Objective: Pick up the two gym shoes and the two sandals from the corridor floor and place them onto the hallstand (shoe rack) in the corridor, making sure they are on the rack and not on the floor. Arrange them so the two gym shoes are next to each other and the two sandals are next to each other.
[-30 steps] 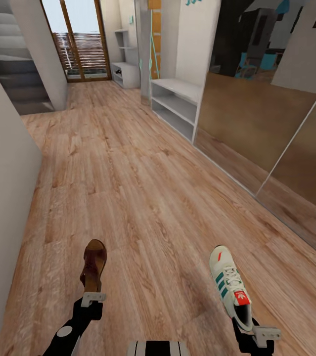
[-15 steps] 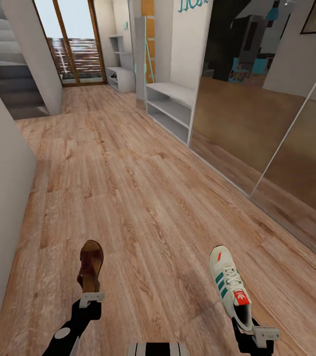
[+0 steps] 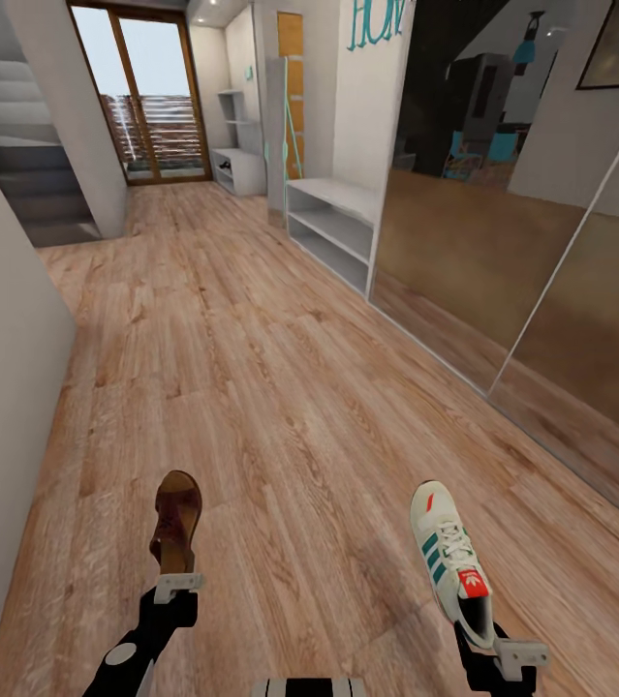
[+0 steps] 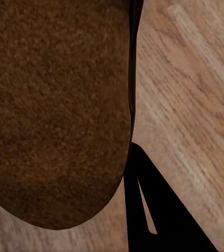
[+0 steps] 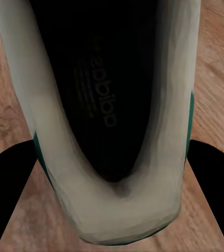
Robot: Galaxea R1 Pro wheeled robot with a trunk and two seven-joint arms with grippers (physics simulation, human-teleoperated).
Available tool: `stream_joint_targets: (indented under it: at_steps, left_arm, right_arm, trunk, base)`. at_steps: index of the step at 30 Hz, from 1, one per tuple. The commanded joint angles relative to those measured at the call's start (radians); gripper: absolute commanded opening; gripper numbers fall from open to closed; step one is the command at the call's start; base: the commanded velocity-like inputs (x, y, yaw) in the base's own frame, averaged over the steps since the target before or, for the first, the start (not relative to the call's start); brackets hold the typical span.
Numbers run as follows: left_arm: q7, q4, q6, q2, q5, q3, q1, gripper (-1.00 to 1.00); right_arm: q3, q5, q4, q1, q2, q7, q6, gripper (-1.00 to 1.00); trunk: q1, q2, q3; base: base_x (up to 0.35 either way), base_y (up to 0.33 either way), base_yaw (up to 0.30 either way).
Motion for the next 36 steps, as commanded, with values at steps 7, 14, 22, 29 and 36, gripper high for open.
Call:
stream_joint_targets:
  at_steps: [7, 14, 22, 29, 36]
  left_arm:
    - [-0.008, 0.000, -0.004, -0.002, -0.014, 0.009, -0.001, -1.00]
    - [-0.008, 0.001, -0.004, -0.002, -0.014, 0.009, -0.001, -1.00]
    - [-0.008, 0.001, -0.004, -0.002, -0.014, 0.008, -0.001, -1.00]
    - [-0.006, 0.002, -0.043, -0.003, -0.014, 0.007, 0.000, -1.00]
    - [-0.006, 0.011, -0.081, -0.003, -0.014, 0.007, 0.001, -1.00]
  right_arm:
    - [-0.008, 0.006, 0.000, -0.001, 0.001, 0.007, -0.005, -1.00]
    - [-0.008, 0.006, -0.001, -0.001, 0.001, 0.007, -0.005, -1.00]
    - [-0.008, 0.007, 0.000, -0.001, 0.001, 0.007, -0.005, -1.00]
    - [-0.008, 0.007, 0.001, -0.001, 0.001, 0.007, -0.005, -1.00]
    - [-0.008, 0.007, 0.001, -0.001, 0.001, 0.007, -0.005, -1.00]
  trunk:
    - [-0.027, 0.049, 0.024]
    - [-0.054, 0.098, 0.050]
    - [-0.062, 0.112, 0.057]
    - [-0.062, 0.112, 0.064]
    - [-0.062, 0.112, 0.074]
  base:
    - [0.000, 0.000, 0.000]
    - [0.000, 0.000, 0.000]
    - [0.000, 0.000, 0.000]
    - [0.015, -0.003, 0.000]
    - [0.214, -0.121, 0.088]
